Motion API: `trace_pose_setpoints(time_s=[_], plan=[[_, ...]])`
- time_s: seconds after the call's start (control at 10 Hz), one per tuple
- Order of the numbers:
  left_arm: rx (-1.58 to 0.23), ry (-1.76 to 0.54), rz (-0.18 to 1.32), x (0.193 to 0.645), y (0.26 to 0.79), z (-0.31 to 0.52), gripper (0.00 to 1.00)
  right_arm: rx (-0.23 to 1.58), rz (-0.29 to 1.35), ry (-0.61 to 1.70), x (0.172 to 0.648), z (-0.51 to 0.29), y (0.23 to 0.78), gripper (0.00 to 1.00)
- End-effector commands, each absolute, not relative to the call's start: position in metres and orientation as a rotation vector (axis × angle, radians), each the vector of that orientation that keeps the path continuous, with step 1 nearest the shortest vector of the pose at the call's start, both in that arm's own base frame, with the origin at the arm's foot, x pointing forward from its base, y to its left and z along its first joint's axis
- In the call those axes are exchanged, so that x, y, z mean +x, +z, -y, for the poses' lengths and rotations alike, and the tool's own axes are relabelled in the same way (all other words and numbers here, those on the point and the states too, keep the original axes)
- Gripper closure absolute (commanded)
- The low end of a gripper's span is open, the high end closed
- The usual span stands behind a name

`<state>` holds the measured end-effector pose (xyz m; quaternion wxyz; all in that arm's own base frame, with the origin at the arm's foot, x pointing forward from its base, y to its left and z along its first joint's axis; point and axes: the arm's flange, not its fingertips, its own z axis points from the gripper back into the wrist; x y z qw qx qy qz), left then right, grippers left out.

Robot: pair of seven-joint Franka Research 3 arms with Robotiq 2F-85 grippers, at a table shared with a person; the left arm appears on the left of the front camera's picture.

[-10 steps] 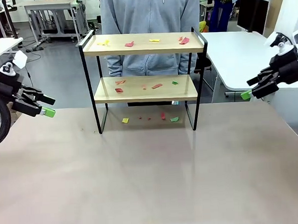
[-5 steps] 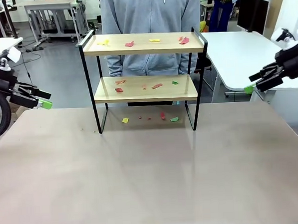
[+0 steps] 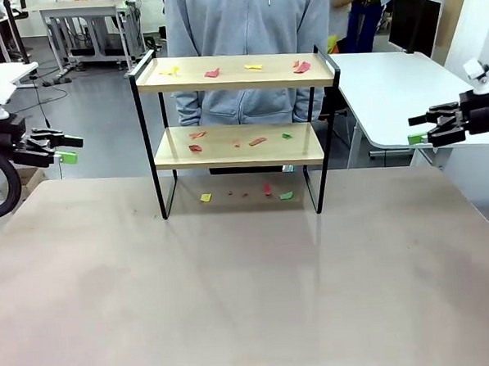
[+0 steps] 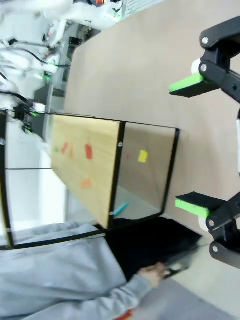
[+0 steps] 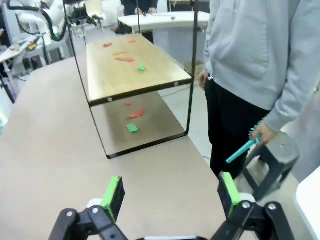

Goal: Clean the shelf.
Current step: Pick up the Duster handed by the human.

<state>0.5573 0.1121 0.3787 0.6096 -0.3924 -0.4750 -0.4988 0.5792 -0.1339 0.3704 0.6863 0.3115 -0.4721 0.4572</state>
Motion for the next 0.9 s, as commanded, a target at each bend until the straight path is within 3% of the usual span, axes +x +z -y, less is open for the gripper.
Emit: trace_pose_setpoints(time_s=[0.0,0.2,0.4,0.6,0.8], plan=[[-1.041,-1.229,1.241,0.574,0.365,-0.127,0.00,0.773,1.114,1.085,0.606,0.145,0.357,0.00],[-1.074,-1.261,1.351,0.579,0.351,-0.131,0.00,0.762,1.221,1.064,0.604,0.149,0.355,0.00],[-1.034,-1.235,1.292,0.573,0.351,-0.131,0.00,0.768,1.134,1.060,0.604,0.151,0.346,0.00],[-1.060,-1.250,1.322,0.575,0.343,-0.131,0.00,0.776,1.151,1.063,0.604,0.151,0.350,0.00],[-0.866,-1.197,1.355,0.584,0.349,-0.123,0.00,0.824,1.161,1.020,0.618,0.150,0.353,0.00]])
